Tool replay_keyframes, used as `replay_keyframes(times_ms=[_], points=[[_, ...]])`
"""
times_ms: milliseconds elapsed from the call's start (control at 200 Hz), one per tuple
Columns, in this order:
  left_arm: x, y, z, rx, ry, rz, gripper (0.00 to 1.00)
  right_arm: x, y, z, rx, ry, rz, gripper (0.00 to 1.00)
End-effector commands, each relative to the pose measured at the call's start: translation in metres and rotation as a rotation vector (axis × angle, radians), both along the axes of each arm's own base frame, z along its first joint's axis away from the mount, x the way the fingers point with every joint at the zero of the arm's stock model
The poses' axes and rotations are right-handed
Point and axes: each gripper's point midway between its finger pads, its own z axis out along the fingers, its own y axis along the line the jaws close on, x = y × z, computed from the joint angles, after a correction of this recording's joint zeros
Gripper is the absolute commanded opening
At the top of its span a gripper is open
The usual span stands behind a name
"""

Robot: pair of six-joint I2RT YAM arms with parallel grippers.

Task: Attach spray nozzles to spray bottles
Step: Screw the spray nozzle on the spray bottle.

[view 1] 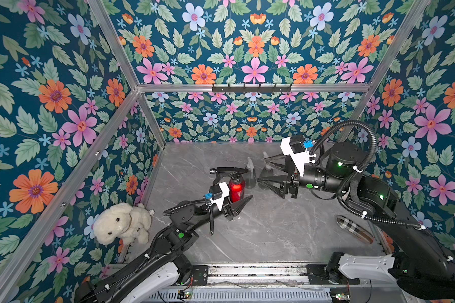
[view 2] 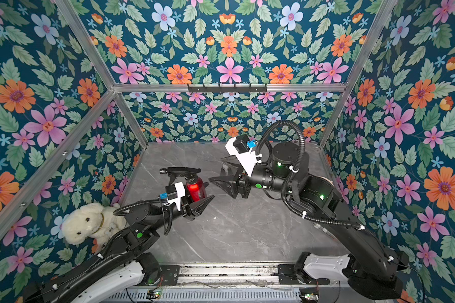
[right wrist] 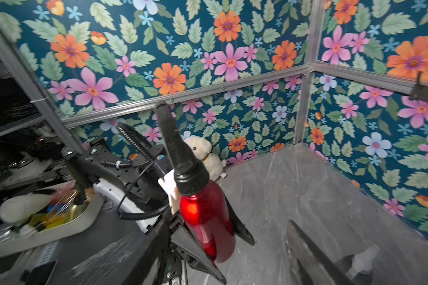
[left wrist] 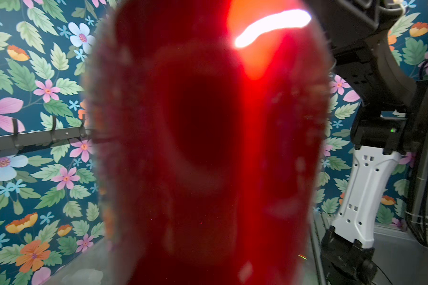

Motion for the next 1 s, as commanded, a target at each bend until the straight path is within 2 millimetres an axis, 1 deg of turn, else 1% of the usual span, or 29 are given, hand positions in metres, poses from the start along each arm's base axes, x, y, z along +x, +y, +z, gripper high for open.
replay_keyframes(times_ms=[0, 85, 275, 465, 550, 810, 995], points=[[-0.007, -0.006, 0.001, 0.011, 0.000, -0.059, 0.00, -0.021, 0.007, -0.007, -0.060, -0.004, 0.152, 0.74], [-0.009, -0.008, 0.000, 0.015, 0.007, -0.073, 0.00, -0.014, 0.013, -0.011, -0.088, 0.000, 0.149, 0.75], [-0.010, -0.014, -0.006, 0.041, 0.030, -0.107, 0.00, -0.012, 0.026, -0.009, -0.097, 0.012, 0.194, 0.75], [-0.010, -0.017, -0.009, 0.053, 0.035, -0.124, 0.00, -0.003, 0.035, -0.010, -0.106, 0.025, 0.189, 0.71], [-0.010, -0.018, -0.010, 0.056, 0.038, -0.126, 0.00, -0.001, 0.038, -0.011, -0.111, 0.031, 0.193, 0.66], [-0.009, -0.021, -0.012, 0.065, 0.044, -0.135, 0.00, 0.000, 0.044, -0.012, -0.109, 0.045, 0.210, 0.47], [-0.008, -0.021, -0.012, 0.061, 0.043, -0.127, 0.00, -0.001, 0.045, -0.015, -0.103, 0.047, 0.208, 0.27]])
